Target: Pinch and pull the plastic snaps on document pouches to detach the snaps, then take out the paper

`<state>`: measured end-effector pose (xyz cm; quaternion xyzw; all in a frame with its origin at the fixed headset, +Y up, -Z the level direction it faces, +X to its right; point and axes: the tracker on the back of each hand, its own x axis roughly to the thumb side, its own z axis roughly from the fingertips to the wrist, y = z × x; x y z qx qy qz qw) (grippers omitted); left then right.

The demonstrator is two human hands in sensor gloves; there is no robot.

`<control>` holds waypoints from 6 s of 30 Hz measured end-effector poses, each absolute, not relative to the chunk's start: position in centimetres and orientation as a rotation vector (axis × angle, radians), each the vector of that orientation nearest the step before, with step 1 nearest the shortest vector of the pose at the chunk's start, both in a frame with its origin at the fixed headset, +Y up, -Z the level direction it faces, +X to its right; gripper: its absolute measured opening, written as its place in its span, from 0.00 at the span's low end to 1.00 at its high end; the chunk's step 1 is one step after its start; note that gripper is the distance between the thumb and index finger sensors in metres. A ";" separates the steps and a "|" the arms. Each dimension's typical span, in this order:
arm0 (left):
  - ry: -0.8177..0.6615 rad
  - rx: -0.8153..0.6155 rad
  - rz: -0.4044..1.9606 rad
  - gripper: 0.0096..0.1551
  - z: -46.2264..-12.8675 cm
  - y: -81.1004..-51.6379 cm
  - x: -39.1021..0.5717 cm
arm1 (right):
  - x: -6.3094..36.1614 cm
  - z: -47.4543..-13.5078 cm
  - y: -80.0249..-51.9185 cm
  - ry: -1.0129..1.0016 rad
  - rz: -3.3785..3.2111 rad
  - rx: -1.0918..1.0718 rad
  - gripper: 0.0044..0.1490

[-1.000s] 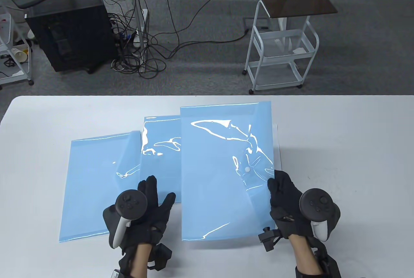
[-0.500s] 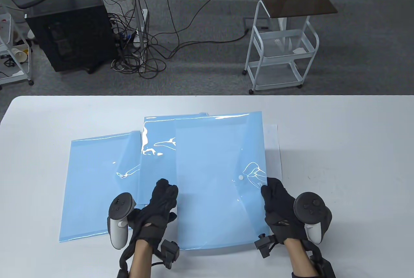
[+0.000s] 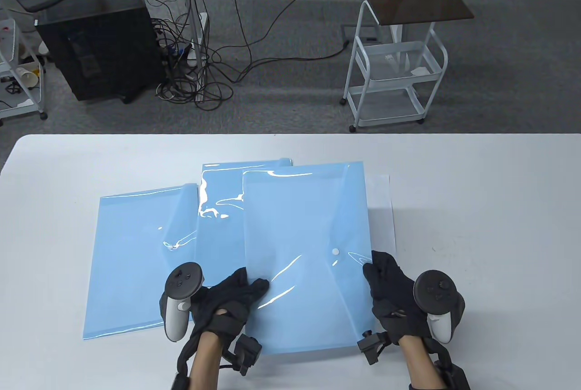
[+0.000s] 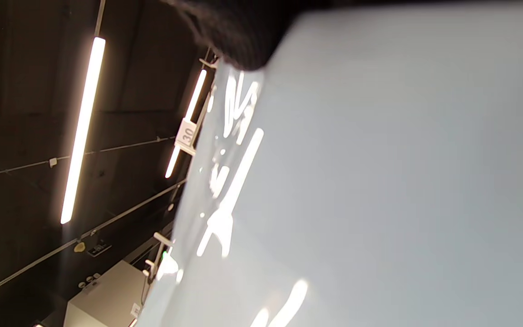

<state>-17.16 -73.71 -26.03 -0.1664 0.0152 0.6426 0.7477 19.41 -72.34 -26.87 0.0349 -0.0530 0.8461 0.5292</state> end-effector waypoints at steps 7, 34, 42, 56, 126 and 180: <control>0.086 -0.340 1.304 0.23 -25.6 -71.9 -17.9 | 20.6 -26.7 -72.3 -0.206 2.122 0.013 0.36; 0.299 -0.534 1.113 0.26 -24.1 -77.9 -19.3 | 17.1 -25.9 -72.5 -0.040 2.498 0.222 0.60; 0.303 -0.519 1.034 0.27 -24.2 -77.9 -19.0 | 13.2 -26.6 -72.5 0.177 2.700 0.367 0.67; 0.311 -0.507 0.989 0.27 -24.2 -78.0 -18.8 | 5.6 -29.0 -76.2 0.722 3.061 0.580 0.75; 0.311 -0.483 0.881 0.27 -24.1 -77.7 -18.2 | 6.0 -26.0 -73.4 0.285 3.207 0.925 0.31; 0.295 -0.537 1.245 0.26 -23.6 -78.8 -19.5 | 16.7 -28.9 -78.5 0.516 1.677 0.200 0.36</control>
